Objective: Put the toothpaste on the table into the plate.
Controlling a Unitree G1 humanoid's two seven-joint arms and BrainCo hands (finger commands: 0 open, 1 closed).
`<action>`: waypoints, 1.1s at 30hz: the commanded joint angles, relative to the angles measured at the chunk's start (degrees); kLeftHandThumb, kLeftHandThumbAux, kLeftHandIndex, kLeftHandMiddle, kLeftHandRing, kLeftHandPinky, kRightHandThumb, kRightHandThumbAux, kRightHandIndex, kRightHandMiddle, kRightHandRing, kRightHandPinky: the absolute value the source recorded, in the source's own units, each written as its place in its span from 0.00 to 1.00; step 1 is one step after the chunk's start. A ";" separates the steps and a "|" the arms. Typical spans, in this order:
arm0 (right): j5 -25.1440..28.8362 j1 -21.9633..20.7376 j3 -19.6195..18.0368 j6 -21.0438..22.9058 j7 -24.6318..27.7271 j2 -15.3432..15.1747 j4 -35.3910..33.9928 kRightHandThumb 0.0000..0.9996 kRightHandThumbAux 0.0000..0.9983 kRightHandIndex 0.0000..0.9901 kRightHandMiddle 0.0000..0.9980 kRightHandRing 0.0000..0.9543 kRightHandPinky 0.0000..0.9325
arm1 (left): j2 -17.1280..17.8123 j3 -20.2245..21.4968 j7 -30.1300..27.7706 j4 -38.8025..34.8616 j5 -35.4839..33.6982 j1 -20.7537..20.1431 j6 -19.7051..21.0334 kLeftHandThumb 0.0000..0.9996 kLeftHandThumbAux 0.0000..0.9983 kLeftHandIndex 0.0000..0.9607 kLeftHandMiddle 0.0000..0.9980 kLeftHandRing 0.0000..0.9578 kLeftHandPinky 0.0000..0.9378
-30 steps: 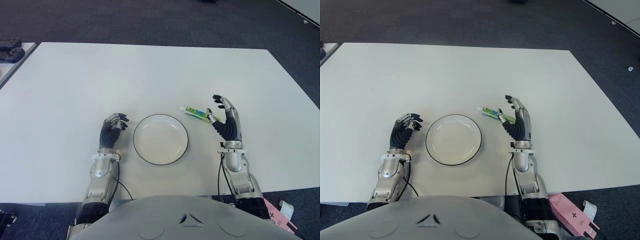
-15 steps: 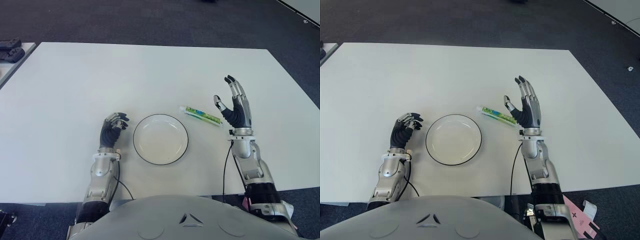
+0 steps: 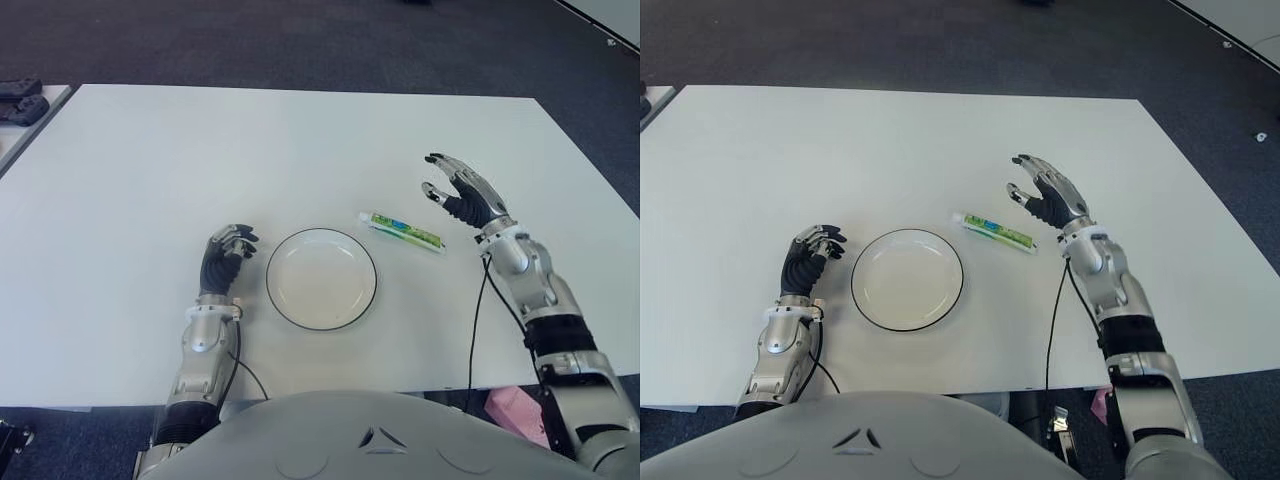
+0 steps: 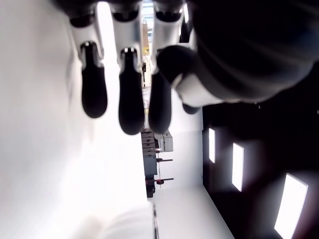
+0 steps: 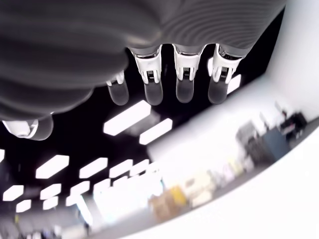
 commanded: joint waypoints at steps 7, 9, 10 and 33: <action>-4.28 -4.88 6.55 -0.52 5.53 -3.93 4.57 0.56 0.12 0.00 0.00 0.00 0.00 | -0.74 -0.13 0.89 0.96 0.21 1.75 2.26 0.83 0.68 0.43 0.48 0.58 0.57; -5.28 -5.73 7.71 -0.94 5.77 -4.44 5.39 0.56 0.11 0.00 0.00 0.00 0.00 | -0.80 -0.18 0.95 0.72 0.20 1.90 2.41 0.84 0.68 0.43 0.48 0.58 0.57; -5.74 -6.34 8.39 -1.35 5.92 -4.64 6.16 0.56 0.11 0.00 0.00 0.00 0.00 | -0.83 -0.21 0.97 0.51 0.21 1.99 2.62 0.84 0.68 0.43 0.48 0.58 0.57; -8.74 -15.07 17.13 -13.98 4.53 -6.01 22.17 0.56 0.12 0.00 0.00 0.00 0.00 | -1.07 -0.75 0.94 -1.40 0.61 3.29 3.24 0.83 0.68 0.42 0.49 0.59 0.58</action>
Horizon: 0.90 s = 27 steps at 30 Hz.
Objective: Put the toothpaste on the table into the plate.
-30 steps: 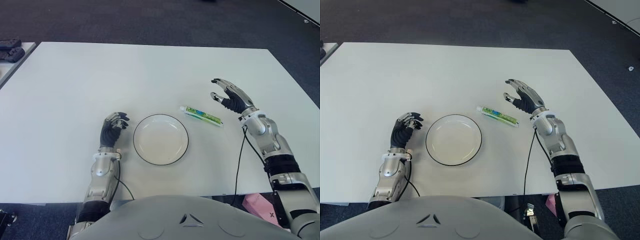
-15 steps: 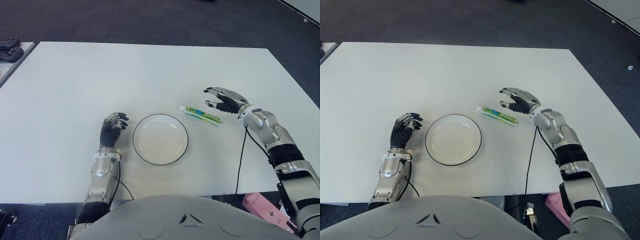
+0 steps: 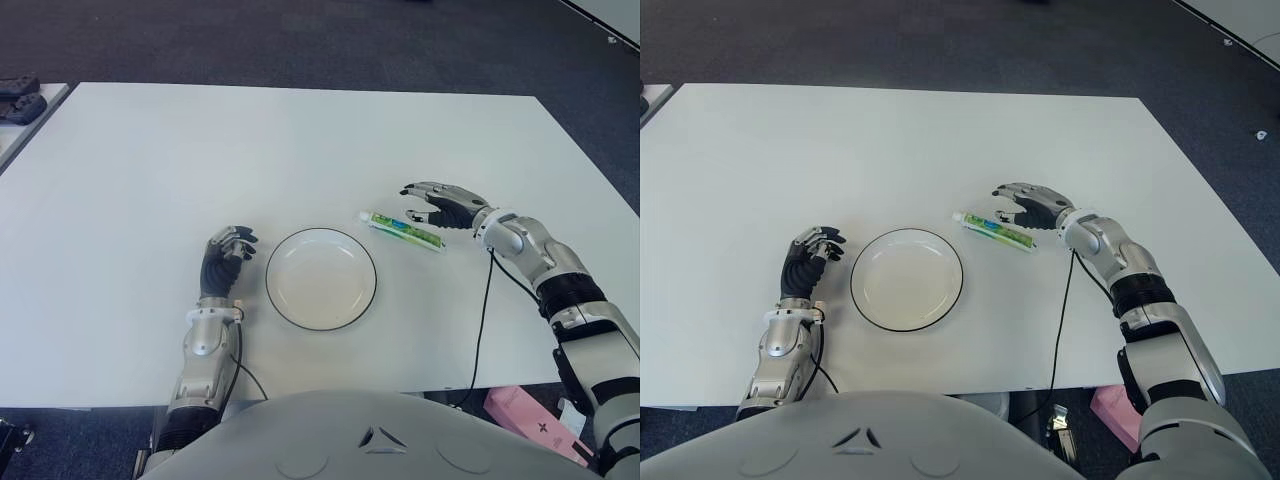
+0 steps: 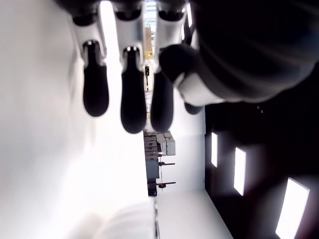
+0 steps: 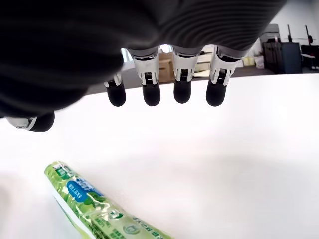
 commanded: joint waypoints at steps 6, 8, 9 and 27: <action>-2.46 -1.22 3.12 -3.44 0.22 -1.53 2.04 0.56 0.12 0.00 0.00 0.00 0.00 | -0.32 -0.23 0.19 0.57 0.23 1.70 2.70 0.84 0.68 0.43 0.48 0.58 0.57; -2.59 -0.98 3.39 -3.79 0.18 -1.84 1.76 0.56 0.12 0.00 0.00 0.00 0.00 | -0.38 -0.23 0.24 0.40 0.24 1.74 2.92 0.84 0.68 0.44 0.48 0.58 0.57; -2.55 -0.55 3.49 -3.89 0.42 -2.14 1.05 0.56 0.12 0.00 0.00 0.00 0.00 | -0.41 -0.22 0.19 0.29 0.16 1.78 3.07 0.84 0.68 0.44 0.48 0.58 0.57; -3.14 5.63 3.47 -0.67 5.89 -4.80 -10.54 0.55 0.11 0.00 0.00 0.00 0.00 | -0.61 -0.08 0.44 -0.40 0.28 1.86 4.18 0.83 0.68 0.43 0.48 0.58 0.57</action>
